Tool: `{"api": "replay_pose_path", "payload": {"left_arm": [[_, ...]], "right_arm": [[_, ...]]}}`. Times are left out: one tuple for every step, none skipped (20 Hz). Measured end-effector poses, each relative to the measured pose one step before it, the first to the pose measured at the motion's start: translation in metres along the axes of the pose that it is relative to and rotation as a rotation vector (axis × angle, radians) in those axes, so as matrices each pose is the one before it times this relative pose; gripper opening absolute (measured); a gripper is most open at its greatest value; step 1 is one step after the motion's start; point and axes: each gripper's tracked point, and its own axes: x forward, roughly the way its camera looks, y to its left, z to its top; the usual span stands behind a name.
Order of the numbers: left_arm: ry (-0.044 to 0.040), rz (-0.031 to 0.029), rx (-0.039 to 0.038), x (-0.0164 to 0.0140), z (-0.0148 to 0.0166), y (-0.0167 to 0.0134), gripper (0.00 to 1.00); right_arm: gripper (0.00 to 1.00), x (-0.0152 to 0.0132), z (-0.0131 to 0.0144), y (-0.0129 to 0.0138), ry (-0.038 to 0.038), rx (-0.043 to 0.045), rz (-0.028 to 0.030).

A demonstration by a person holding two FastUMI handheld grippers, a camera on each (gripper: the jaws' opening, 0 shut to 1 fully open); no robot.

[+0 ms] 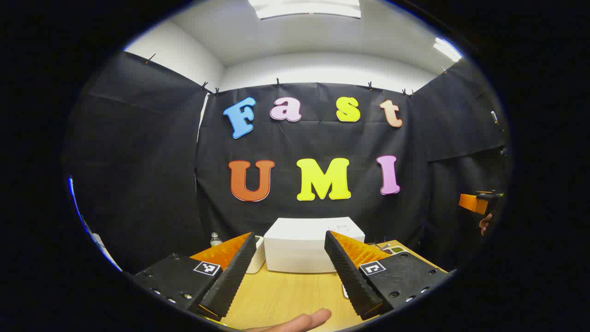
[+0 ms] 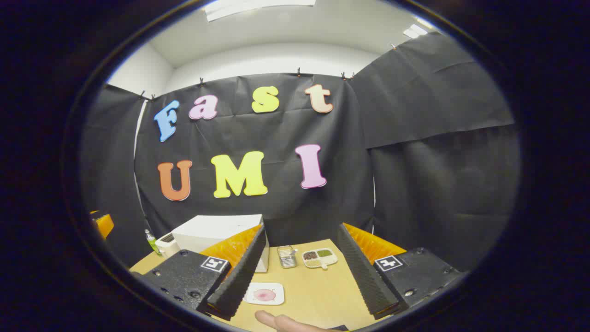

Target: Open the microwave oven with the left hand, put the food in, and close the microwave oven.

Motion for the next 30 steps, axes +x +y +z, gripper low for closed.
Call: {"api": "replay_pose_path", "payload": {"left_arm": [[-0.00119, -0.00232, -0.00094, -0.00058, 0.00097, 0.00044, 0.94], [-0.00011, -0.00332, -0.00118, -0.00145, 0.00041, -0.00033, 0.94], [0.00026, -0.00322, -0.00271, -0.00129, 0.00021, -0.00077, 0.94], [0.00041, -0.00252, 0.00221, -0.00028, -0.00045, -0.00084, 0.94], [0.00123, -0.00043, 0.00399, 0.0004, -0.0009, 0.00005, 0.94], [0.00172, -0.00032, 0.00242, 0.00098, -0.00005, -0.00077, 0.94], [0.00277, -0.00597, -0.00037, -0.00108, -0.00054, -0.00154, 0.94], [0.00522, -0.01187, -0.00619, -0.00077, -0.00112, -0.00324, 0.94], [0.00296, -0.00918, -0.00893, -0.00117, -0.00101, -0.00251, 0.94], [-0.00648, 0.00422, -0.00408, 0.00035, 0.00205, -0.00065, 0.94], [-0.00635, 0.00701, 0.00663, -0.00038, 0.00205, 0.00384, 0.94], [-0.00211, 0.00992, 0.01006, -0.00051, -0.0003, 0.0021, 0.94], [-0.00728, 0.01433, 0.01086, 0.00052, -0.00152, 0.00241, 0.94], [-0.00705, 0.00821, 0.0084, 0.00035, -0.0005, 0.00137, 0.94], [0.0004, -0.00092, 0.00431, 0.00015, -0.00236, -0.00207, 0.94], [0.00599, -0.00411, -0.00189, 0.00219, -0.00363, -0.00233, 0.94], [0.00396, -0.00151, -0.00382, 0.00009, -0.00271, -0.0011, 0.94], [0.00464, -0.00038, -0.00151, 0.00308, -0.00222, -0.00133, 0.94], [0.00737, -0.00132, 0.00109, 0.00307, -0.00318, -0.00133, 0.94], [0.00488, 0.00005, 0.00072, 0.00466, -0.00312, -0.00202, 0.94], [0.00724, -0.00349, -0.00064, 0.00509, -0.00419, -0.00368, 0.94], [0.00601, -0.00685, -0.00309, 0.00721, -0.00424, -0.00462, 0.94], [0.00829, -0.00983, -0.00163, 0.00668, -0.00521, -0.00512, 0.94], [0.00547, -0.0108, -0.00325, 0.0088, -0.00459, -0.00635, 0.94], [0.00321, -0.01098, -0.00421, 0.00928, -0.00329, -0.00609, 0.94], [-0.00128, -0.0135, -0.00161, 0.0112, -0.003, -0.00759, 0.94], [0.00292, -0.01232, -0.00034, 0.01083, -0.00521, -0.00683, 0.94], [0.00822, -0.01019, -0.00121, 0.01197, -0.00707, -0.00666, 0.94], [0.01329, -0.01111, -0.00081, 0.01293, -0.00778, -0.00762, 0.94], [0.00787, -0.01077, -0.00275, 0.01391, -0.00671, -0.00666, 0.94]], "right_arm": [[1.0, -0.00146, 0.00181, 0.00116, -0.00281, -0.00229, 0.00241], [1.0, -0.00173, 0.0016, -0.00027, -0.00411, -0.00148, -0.00017], [0.91, -0.00145, 0.00104, -0.00139, -0.0051, -0.00104, -0.0006], [1.0, -0.00119, -0.00045, -0.00095, -0.00084, -0.00365, -0.00331], [1.0, -0.0006, -0.00148, -0.00243, 0.00595, -0.00446, -0.0062], [1.0, -0.00124, -0.00156, -0.00014, 0.00426, -0.0025, 0.00185], [1.0, -0.00038, 0.00259, 0.00201, -0.00296, 0.00114, 0.00792], [1.0, 0.00016, 0.00089, -0.00075, -0.00246, -0.00043, 0.00183], [1.0, 0.00022, -0.00007, -0.00245, 0.00124, -0.00041, -0.00375], [1.0, -0.00052, -0.00043, -0.00056, -0.00083, 0.00111, 0.00208], [1.0, 0.00009, -0.0003, 0.0011, 0.00078, -0.00284, 0.00744], [1.0, -0.0007, -0.00122, -0.00091, 0.00218, -0.00242, 0.00071], [1.0, 0.00048, -0.00002, -0.00194, 0.00101, -0.00104, -0.00174], [1.0, 0.00041, -0.00056, -0.00074, -0.00137, 0.00027, 0.00015], [1.0, -0.00081, 0.00048, -0.00081, 0.00002, -0.00154, -0.00022], [1.0, -0.00057, -0.00184, -0.0017, 0.00219, -0.0037, -0.0013], [1.0, -0.00052, -0.00066, -0.00163, 0.00336, -0.00343, -0.00132], [1.0, -0.00009, -0.00119, -0.00098, -0.00091, -0.00001, 0.00239], [1.0, 0.0007, 0.00045, -0.00118, -0.00175, 0.00206, 0.00211], [1.0, 0.00085, 0.00025, -0.00128, -0.0006, 0.00071, 0.00108], [1.0, 0.00081, -0.00235, -0.00302, 0.0009, 0.00076, -0.00031], [1.0, 0.00167, -0.00021, -0.00225, -0.00081, -0.00033, 0.00127], [1.0, 0.00218, 0.00053, -0.00274, 0.00001, -0.00218, 0.00033], [1.0, 0.00231, -0.00089, -0.00206, -0.00032, -0.00353, -0.00012], [1.0, 0.00259, 0.00045, -0.00315, -0.00255, -0.00303, 0.00125], [1.0, 0.00274, 0.00137, -0.00149, -0.00416, -0.00275, 0.00448], [1.0, 0.00292, -0.00129, -0.00353, -0.00025, -0.0017, -0.00104], [1.0, 0.00355, -0.0033, -0.00358, 0.00593, -0.00284, -0.00095], [1.0, 0.00249, -0.00144, -0.00211, 0.00548, -0.00153, 0.00316], [1.0, 0.00171, -0.00165, -0.00242, 0.00281, -0.00118, 0.00191]]}}
